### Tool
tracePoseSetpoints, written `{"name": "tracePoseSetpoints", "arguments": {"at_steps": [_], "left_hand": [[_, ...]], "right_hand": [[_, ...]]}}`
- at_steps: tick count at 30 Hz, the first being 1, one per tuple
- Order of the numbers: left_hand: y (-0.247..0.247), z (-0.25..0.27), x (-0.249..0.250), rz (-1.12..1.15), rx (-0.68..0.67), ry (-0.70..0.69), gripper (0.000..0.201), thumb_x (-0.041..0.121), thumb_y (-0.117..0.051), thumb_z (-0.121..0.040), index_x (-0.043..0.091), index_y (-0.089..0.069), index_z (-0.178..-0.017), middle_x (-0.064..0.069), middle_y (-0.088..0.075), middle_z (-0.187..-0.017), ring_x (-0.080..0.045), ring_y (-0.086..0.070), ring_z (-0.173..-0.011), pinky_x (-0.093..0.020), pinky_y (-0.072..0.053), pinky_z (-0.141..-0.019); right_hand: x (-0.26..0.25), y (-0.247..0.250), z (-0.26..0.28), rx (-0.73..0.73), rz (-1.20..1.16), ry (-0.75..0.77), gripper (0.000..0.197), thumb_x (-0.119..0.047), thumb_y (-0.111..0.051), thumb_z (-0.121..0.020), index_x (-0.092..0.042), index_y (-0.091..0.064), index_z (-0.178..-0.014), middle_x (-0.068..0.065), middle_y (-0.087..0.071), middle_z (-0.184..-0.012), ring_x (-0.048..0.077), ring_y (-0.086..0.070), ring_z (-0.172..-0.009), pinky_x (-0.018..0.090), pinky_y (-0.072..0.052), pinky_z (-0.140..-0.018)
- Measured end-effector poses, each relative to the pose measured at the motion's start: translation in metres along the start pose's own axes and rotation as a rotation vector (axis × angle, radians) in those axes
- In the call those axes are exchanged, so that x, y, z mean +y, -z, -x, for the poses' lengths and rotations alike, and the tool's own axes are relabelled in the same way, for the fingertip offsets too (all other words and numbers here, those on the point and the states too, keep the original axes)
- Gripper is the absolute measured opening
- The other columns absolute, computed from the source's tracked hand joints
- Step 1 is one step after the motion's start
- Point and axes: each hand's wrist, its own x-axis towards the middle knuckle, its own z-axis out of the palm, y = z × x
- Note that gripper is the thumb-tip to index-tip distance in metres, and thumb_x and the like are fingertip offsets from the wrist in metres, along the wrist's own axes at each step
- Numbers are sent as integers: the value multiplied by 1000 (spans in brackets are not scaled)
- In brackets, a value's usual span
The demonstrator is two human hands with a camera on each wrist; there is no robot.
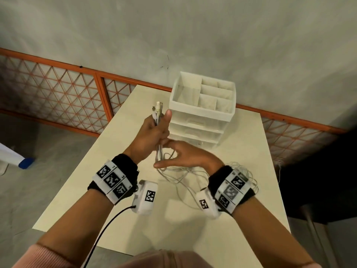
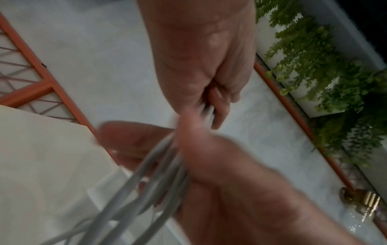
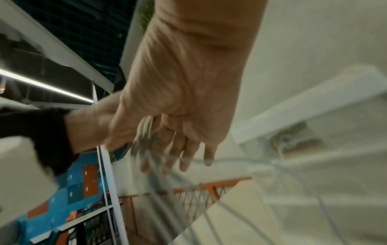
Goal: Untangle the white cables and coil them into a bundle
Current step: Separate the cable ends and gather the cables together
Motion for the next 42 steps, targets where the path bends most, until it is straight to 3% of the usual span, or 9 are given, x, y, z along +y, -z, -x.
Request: {"name": "tracePoseSetpoints", "arguments": {"at_steps": [5, 10, 14, 16, 19, 22, 27, 32, 42], "left_hand": [[13, -6, 1, 281, 209, 63, 39, 27, -41, -100, 22, -28, -63, 10, -21, -51, -6, -20, -44, -18, -29, -42], [27, -6, -32, 358, 414, 328, 26, 14, -45, -97, 8, -47, -71, -3, -51, -59, -8, -56, -48, -20, -54, -56], [21, -2, -53, 18, 313, 485, 34, 21, -63, -85, -1, -50, -108, -14, -50, -108, -20, -54, -89, -29, -45, -80], [13, 3, -49, -201, 280, 361, 43, 30, -55, -93, 6, -46, -128, -7, -45, -133, -14, -49, -114, -23, -39, -96], [-7, 11, -27, -230, 23, 227, 57, 45, -20, -100, 14, -68, -97, 3, -70, -98, 5, -63, -87, -1, -42, -75], [-13, 16, -20, -244, -96, 222, 67, 52, -15, -97, 12, -48, -56, -4, -47, -52, -14, -50, -50, -15, -48, -63], [-10, 22, -17, -66, -184, 246, 46, 51, -35, -93, 20, -32, -60, 5, -21, -57, -11, -16, -49, -21, -20, -46], [-7, 8, 0, -39, -134, 127, 44, 50, -29, -95, 20, -31, -62, 9, -19, -57, -8, -14, -49, -19, -17, -45], [-7, 6, -18, -46, -29, 56, 35, 48, -43, -87, 19, -34, -69, 8, -21, -58, -9, -16, -51, -29, -17, -52]], "right_hand": [[13, -8, 0, 64, -222, 15, 23, -27, -53, -95, -16, -63, -78, -10, -64, -65, 4, -64, -68, 18, -50, -73], [-5, 15, 12, 375, 33, 80, 50, -50, -36, -97, -14, -59, -72, 0, -45, -57, 9, -42, -49, 25, -38, -56], [-11, 22, 7, 514, 46, 67, 52, -36, -39, -99, -16, -32, -52, -5, -31, -44, 10, -29, -40, 30, -30, -57], [-7, 25, 7, 491, 38, 22, 54, -34, -43, -98, -18, -25, -49, -6, -25, -38, 10, -24, -37, 29, -27, -56], [-5, 29, 6, 442, 55, -39, 52, -32, -43, -96, -16, -31, -49, -6, -31, -40, 8, -28, -39, 29, -26, -53], [-3, 38, 5, 452, 44, -64, 48, -27, -46, -93, -11, -39, -49, 0, -39, -46, 13, -40, -46, 27, -29, -52], [5, 55, 15, 388, -56, -79, 46, -31, -50, -90, -10, -58, -50, 1, -46, -43, 6, -37, -36, 21, -34, -47], [24, 50, 16, 137, -376, 1, 62, -38, -20, -101, -6, -40, -51, 14, -55, -52, 22, -61, -62, 33, -49, -85], [36, 22, 6, 527, -534, -94, 41, -22, -23, -97, -14, -36, -59, -1, -28, -51, 12, -23, -44, 20, -27, -45]]}}
